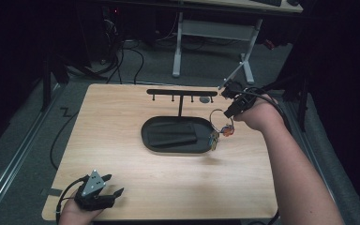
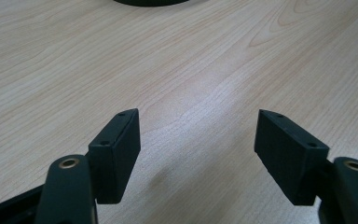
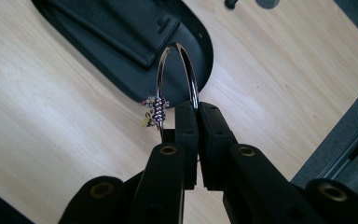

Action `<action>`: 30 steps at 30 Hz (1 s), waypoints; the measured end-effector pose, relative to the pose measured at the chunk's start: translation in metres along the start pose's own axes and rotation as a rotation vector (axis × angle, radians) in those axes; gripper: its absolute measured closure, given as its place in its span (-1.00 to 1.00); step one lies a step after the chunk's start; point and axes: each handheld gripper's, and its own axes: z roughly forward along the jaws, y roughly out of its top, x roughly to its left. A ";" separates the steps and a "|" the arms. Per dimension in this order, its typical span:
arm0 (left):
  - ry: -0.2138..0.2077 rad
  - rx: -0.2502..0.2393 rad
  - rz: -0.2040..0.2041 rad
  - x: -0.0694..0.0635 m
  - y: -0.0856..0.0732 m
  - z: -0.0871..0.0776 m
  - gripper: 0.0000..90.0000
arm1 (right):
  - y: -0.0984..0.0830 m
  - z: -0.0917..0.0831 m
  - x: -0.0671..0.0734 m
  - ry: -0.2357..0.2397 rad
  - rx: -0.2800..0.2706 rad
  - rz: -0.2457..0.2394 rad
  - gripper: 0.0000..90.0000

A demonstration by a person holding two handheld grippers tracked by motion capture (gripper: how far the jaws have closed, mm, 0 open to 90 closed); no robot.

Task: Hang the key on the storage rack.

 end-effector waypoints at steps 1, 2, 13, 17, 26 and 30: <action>0.005 0.000 0.000 0.000 0.000 0.000 -0.31 | 0.002 0.000 -0.001 0.001 -0.005 0.006 0.95; 0.005 0.000 0.000 0.000 0.000 0.000 -0.31 | 0.002 0.000 -0.001 0.001 -0.005 0.006 0.95; 0.005 -0.002 0.000 0.002 -0.001 -0.001 -0.32 | 0.025 0.015 -0.010 0.007 -0.022 0.009 0.95; 0.008 -0.008 0.000 0.000 0.000 -0.003 -0.32 | 0.036 0.020 -0.012 0.003 -0.026 0.020 0.95; -0.005 -0.008 0.005 0.000 0.000 -0.002 -0.31 | 0.050 0.023 -0.017 -0.010 -0.032 0.017 0.95; -0.011 -0.003 0.013 0.000 0.001 -0.001 -0.31 | 0.052 0.024 -0.023 -0.013 -0.034 0.040 0.95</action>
